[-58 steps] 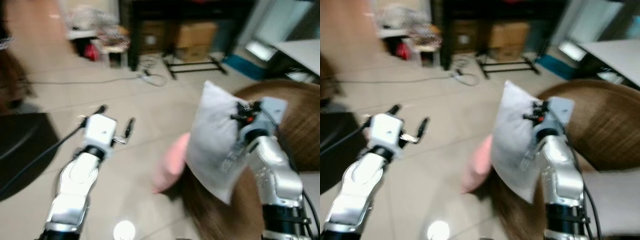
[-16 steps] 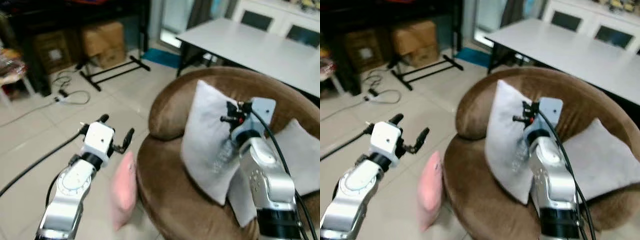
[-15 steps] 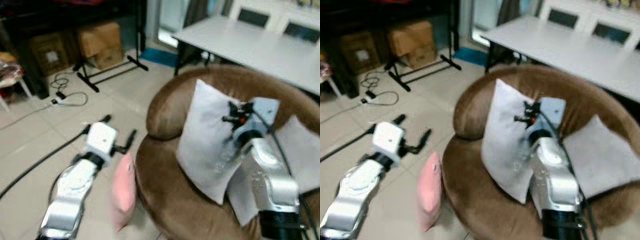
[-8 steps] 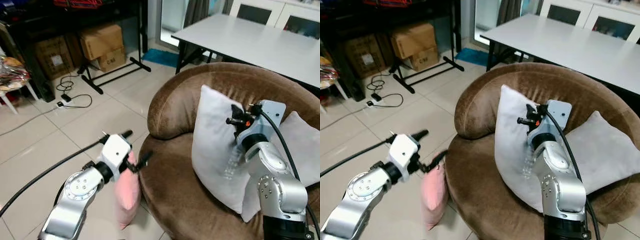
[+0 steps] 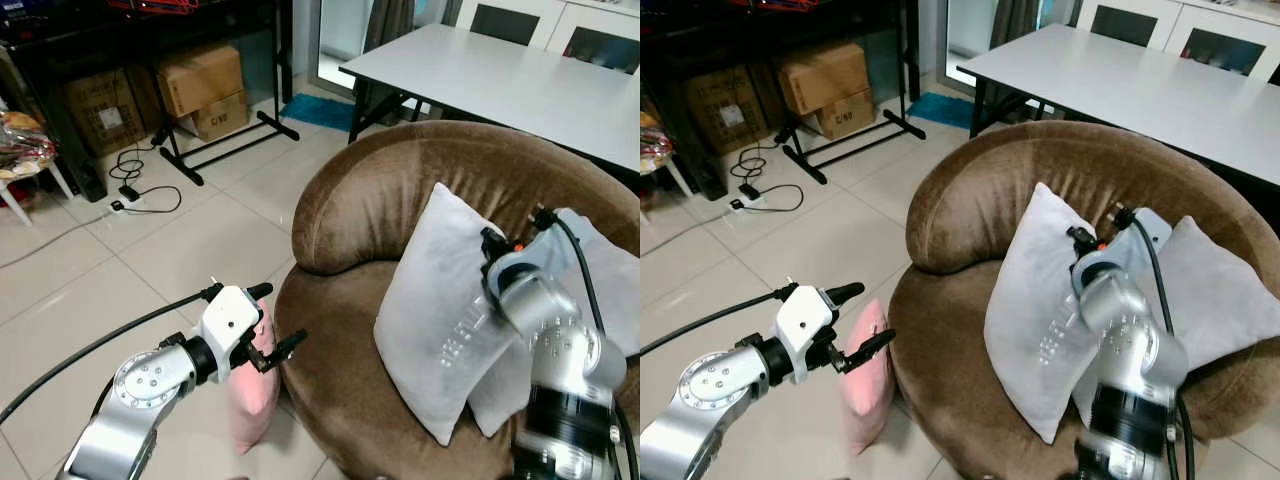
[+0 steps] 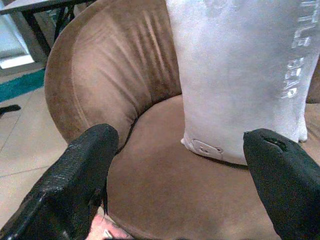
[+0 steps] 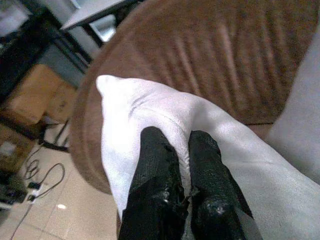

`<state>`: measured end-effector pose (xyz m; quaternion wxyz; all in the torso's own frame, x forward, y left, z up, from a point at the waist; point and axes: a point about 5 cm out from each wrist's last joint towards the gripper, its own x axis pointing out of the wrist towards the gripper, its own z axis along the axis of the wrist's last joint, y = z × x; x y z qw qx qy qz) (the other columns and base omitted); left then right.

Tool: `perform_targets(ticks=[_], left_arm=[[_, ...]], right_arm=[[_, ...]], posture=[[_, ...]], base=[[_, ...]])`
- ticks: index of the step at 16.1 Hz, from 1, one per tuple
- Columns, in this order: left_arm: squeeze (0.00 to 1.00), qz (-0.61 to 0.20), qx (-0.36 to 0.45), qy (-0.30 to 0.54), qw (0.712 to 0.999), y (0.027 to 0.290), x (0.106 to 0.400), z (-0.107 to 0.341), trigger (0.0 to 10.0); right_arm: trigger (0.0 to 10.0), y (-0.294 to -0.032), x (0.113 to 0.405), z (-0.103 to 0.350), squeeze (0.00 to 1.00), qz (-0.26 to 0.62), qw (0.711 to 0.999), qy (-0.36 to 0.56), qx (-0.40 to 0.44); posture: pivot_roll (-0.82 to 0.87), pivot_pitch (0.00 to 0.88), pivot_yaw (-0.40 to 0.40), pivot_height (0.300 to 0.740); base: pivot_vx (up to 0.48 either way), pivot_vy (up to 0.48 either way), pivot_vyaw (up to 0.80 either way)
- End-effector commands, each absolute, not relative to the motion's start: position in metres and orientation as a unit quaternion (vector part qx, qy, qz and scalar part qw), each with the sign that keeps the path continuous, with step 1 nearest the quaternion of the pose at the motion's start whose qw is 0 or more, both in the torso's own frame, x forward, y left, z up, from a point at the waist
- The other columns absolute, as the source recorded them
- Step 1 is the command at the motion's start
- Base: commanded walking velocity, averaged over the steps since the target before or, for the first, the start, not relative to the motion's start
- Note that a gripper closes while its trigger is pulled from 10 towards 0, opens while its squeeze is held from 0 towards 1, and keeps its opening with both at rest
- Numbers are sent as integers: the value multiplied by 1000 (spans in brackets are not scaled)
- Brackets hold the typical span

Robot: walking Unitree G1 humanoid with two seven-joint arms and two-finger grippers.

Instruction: Move the pillow to the sofa from floor

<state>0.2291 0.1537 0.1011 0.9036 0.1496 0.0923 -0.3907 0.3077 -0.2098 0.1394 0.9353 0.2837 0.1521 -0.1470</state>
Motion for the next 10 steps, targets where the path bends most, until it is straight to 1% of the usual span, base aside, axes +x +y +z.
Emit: perform_targets(ticks=[1,2,4,5,6,9,10], left_arm=[[0,-398,149,95,900,154,227,102,10000],[0,-398,150,96,900,153,227,101,10000],[0,-400,153,94,899,151,229,102,10000],[0,-401,154,93,898,151,230,102,10000],[0,-401,154,93,898,151,230,103,10000],[0,-400,154,93,899,153,230,103,10000],[0,-400,152,93,899,153,229,102,10000]], right_arm=[[10000,-220,313,141,0,-178,931,145,284],[10000,-222,316,139,0,-184,931,145,281],[10000,-232,333,135,0,-185,937,137,261],[10000,-240,337,135,47,-202,940,139,236],[10000,-245,339,135,1000,-212,940,138,228],[10000,-260,342,139,1000,-248,944,133,173],[10000,-263,344,139,1000,-247,945,127,173]], posture=[[-26,0,-65,740],[-26,0,-65,740],[-23,0,-64,740],[-21,0,-70,740],[-21,0,-70,740],[-13,0,-81,740],[-12,0,-82,740]], base=[[0,0,0],[0,0,0],[0,0,0],[0,0,0],[0,0,0],[0,0,0],[0,0,0]])
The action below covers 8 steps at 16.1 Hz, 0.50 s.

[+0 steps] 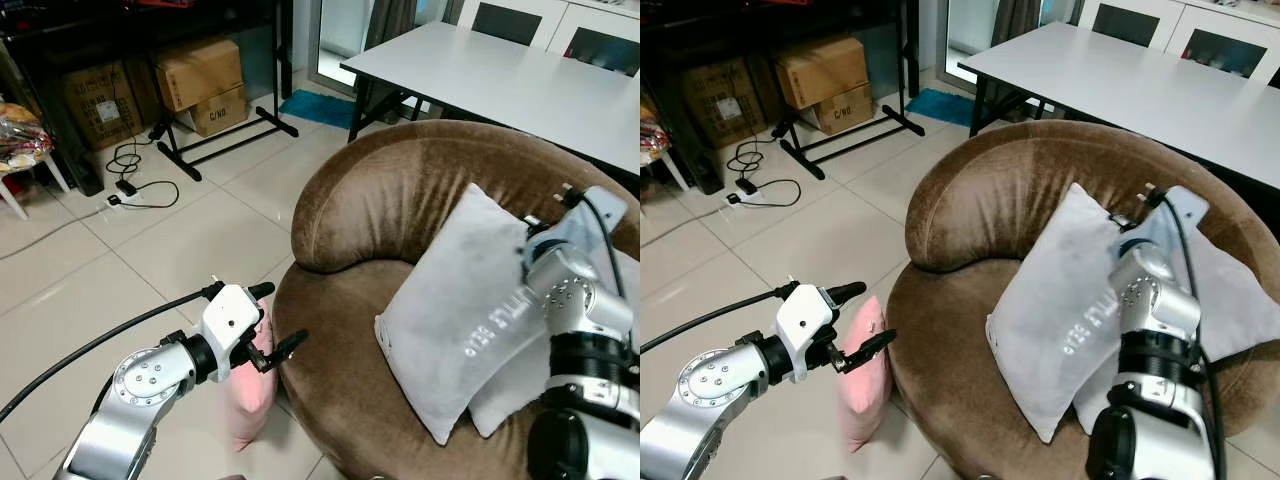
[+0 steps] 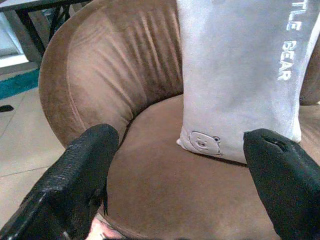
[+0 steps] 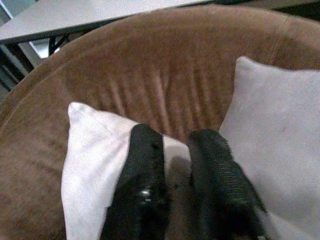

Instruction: Move the pillow to the sofa from floor

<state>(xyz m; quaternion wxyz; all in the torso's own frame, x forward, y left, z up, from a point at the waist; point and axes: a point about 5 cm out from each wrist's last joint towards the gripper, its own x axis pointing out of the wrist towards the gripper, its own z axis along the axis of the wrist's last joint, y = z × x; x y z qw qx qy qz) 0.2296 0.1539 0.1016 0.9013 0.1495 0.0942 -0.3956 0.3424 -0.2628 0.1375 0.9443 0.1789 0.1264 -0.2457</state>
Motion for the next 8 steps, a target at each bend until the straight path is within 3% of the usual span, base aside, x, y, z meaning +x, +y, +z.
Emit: perform_targets(ticks=[1,3,4,5,8], left_arm=[[0,-400,151,94,899,153,228,102,10000],[0,-401,147,95,899,153,228,102,10000],[0,-404,146,96,898,153,228,101,10000],[0,-406,145,97,897,153,228,101,10000],[0,-412,142,97,895,152,228,101,10000]], right_arm=[[10000,-263,344,139,1000,-242,946,118,183],[10000,-270,344,145,965,-258,944,101,182],[10000,-275,345,151,133,-265,942,77,189],[10000,-278,345,155,0,-270,944,67,180],[10000,-286,344,175,0,-251,961,21,113]], posture=[[-12,0,-82,740],[-14,0,-78,740],[-14,0,-74,740],[-16,0,-71,740],[-13,0,-68,740]], base=[[0,0,0],[0,0,0],[0,0,0],[0,0,0],[0,0,0]])
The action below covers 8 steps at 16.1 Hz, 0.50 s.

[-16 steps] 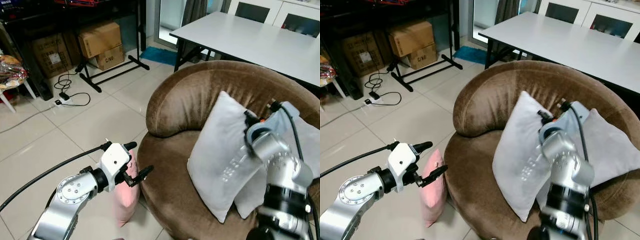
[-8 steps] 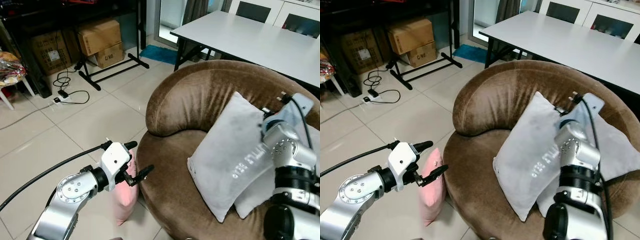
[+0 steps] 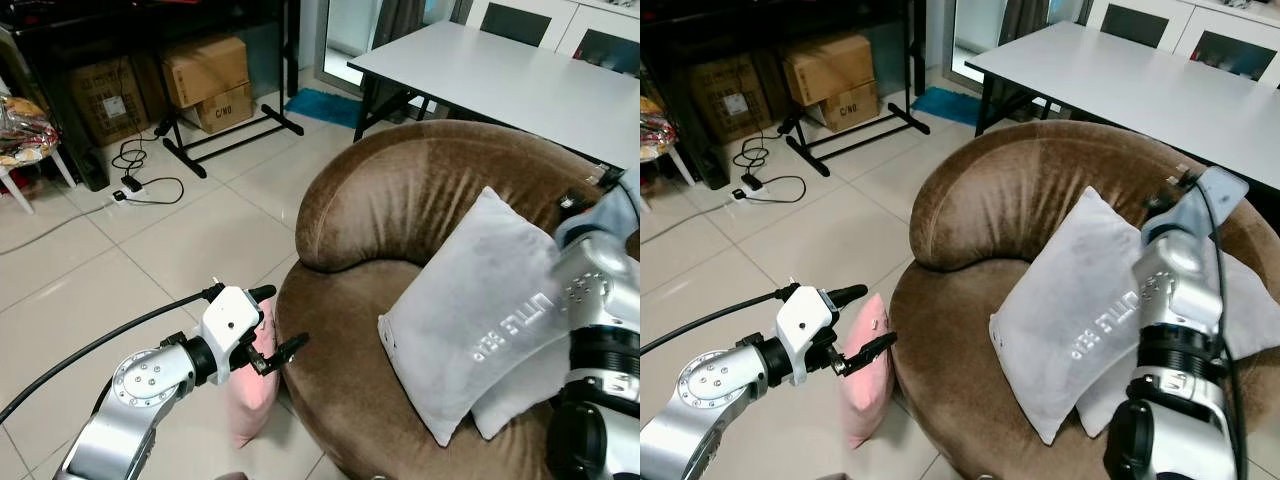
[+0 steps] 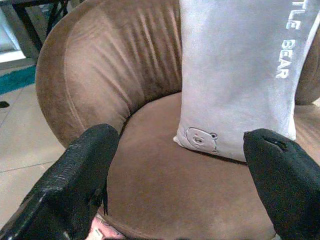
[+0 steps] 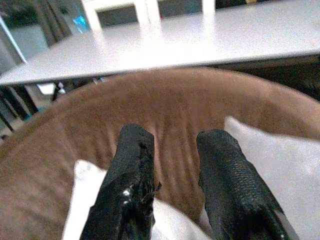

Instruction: Move the pillow to the sofa from floor

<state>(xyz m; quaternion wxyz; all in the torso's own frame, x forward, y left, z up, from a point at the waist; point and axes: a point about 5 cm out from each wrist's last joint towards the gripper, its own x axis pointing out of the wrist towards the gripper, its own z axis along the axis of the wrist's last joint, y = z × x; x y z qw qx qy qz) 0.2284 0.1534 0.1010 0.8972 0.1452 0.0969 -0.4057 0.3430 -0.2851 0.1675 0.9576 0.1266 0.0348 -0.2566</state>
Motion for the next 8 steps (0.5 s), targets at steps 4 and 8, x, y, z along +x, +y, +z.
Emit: perform_targets(ticks=[4,8], left_arm=[[0,-350,150,70,922,158,237,108,10000],[0,-221,120,28,967,165,234,116,10000]], right_arm=[[10000,-276,335,215,0,-171,979,-78,83],[10000,-217,298,183,0,-29,997,-30,60]], posture=[[-8,0,-67,740],[-9,0,-69,740]], base=[[0,0,0],[0,0,0]])
